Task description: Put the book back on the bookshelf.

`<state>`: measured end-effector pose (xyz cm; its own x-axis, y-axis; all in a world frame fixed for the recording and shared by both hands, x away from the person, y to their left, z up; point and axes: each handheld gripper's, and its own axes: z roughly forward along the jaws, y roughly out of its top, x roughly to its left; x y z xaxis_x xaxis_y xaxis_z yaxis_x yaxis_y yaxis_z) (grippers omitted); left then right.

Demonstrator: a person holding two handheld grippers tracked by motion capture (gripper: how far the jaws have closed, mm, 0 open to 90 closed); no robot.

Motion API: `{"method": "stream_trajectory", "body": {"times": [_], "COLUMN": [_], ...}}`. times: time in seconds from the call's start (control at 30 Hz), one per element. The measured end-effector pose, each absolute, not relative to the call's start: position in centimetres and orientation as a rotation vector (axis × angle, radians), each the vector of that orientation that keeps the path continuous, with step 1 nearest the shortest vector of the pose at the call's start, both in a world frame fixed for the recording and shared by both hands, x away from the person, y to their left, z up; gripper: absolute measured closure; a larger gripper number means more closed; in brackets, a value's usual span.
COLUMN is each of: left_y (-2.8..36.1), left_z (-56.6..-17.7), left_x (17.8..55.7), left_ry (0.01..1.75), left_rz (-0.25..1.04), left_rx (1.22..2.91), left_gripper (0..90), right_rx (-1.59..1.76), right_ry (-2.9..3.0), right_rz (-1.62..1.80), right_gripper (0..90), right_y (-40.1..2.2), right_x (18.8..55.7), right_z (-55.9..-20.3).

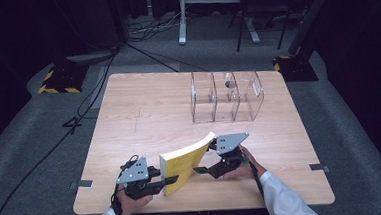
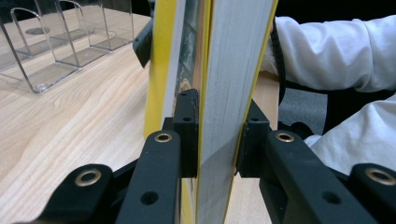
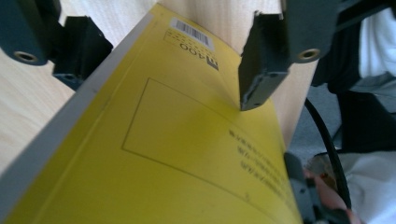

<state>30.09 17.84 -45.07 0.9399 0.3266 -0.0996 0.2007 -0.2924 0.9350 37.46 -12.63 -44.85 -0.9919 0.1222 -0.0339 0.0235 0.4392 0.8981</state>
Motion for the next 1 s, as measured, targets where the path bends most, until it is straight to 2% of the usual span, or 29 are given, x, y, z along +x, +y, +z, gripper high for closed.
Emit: {"method": "stream_trajectory", "body": {"times": [0.23, 0.37, 0.53, 0.6, 0.73, 0.83, 1.0], "left_y": [18.7, 18.3, 17.7, 17.2, 16.8, 16.8, 17.1], "left_z": [-45.6, -45.5, -45.5, -45.3, -45.4, -45.5, -45.4], "left_x": [31.7, 32.6, 33.3, 33.4, 33.3, 33.1, 33.1], "left_ry": [0.451, 0.484, 0.47, 0.484, 0.465, 0.459, 0.432], "left_rz": [0.167, 0.18, 0.176, 0.202, 0.21, 0.208, 0.17], "left_rx": [1.902, 1.9, 1.91, 1.921, 1.955, 1.965, 1.987], "left_gripper": [67.8, 63.5, 59.4, 53.3, 50.2, 52.4, 63.7], "right_rx": [0.079, 0.048, 0.066, 0.081, 0.082, 0.077, 0.1], "right_ry": [2.578, 2.582, 2.562, 2.55, 2.553, 2.548, 2.548], "right_rz": [1.677, 1.681, 1.675, 1.677, 1.644, 1.626, 1.639], "right_gripper": [66.7, 75.8, 76.7, 76.8, 76.8, 76.8, 76.4], "right_y": [-14.2, -14.7, -15.3, -15.8, -16.6, -17.0, -17.2], "right_x": [37.8, 37.5, 37.0, 36.7, 36.1, 35.7, 36.0], "right_z": [-44.8, -44.7, -44.8, -44.8, -44.6, -44.5, -44.6]}}
